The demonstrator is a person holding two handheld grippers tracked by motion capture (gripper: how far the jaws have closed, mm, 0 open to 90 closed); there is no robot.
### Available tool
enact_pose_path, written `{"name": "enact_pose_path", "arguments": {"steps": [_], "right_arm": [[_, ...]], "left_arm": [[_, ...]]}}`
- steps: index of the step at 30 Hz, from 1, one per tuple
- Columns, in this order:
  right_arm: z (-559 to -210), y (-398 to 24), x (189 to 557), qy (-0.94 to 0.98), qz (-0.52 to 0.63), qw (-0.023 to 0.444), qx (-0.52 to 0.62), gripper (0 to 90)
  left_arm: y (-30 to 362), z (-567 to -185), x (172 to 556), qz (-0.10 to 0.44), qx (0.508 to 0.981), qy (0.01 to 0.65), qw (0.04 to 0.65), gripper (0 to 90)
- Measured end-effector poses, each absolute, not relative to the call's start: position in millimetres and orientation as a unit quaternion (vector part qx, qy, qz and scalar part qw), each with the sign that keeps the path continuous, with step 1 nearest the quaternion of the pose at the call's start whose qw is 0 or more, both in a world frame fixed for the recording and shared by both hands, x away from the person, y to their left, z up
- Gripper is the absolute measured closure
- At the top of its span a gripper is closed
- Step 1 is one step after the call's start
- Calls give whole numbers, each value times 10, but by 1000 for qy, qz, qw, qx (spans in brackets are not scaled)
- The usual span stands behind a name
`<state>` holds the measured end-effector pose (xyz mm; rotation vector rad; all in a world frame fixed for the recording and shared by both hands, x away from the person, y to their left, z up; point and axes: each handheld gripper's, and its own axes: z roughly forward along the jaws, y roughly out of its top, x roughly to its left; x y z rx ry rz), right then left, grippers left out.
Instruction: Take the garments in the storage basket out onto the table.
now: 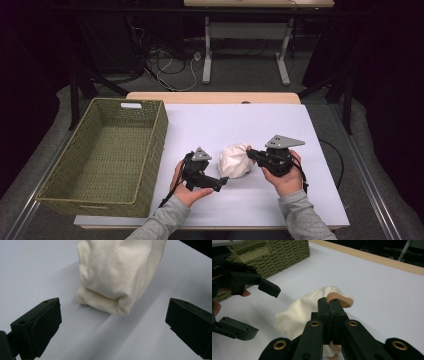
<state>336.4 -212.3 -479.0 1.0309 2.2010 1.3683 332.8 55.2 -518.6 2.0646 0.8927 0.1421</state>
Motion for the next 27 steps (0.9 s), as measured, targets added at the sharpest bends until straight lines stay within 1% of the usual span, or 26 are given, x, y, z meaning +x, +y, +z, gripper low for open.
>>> {"name": "enact_pose_path", "arguments": {"steps": [8,12,18,27], "right_arm": [[-4551,-2032,3280,771,506,193,335,893],[-4506,-1950,3238,773,515,178,324,893],[-4652,-1718,3135,801,507,141,287,892],[-5008,-1524,3056,831,479,89,270,891]], "left_arm": [[694,-5016,3316,67,812,369,447,14],[775,-4941,3329,81,805,373,453,24],[888,-4895,3334,85,793,389,460,31],[919,-4938,3342,85,792,383,468,34]]}}
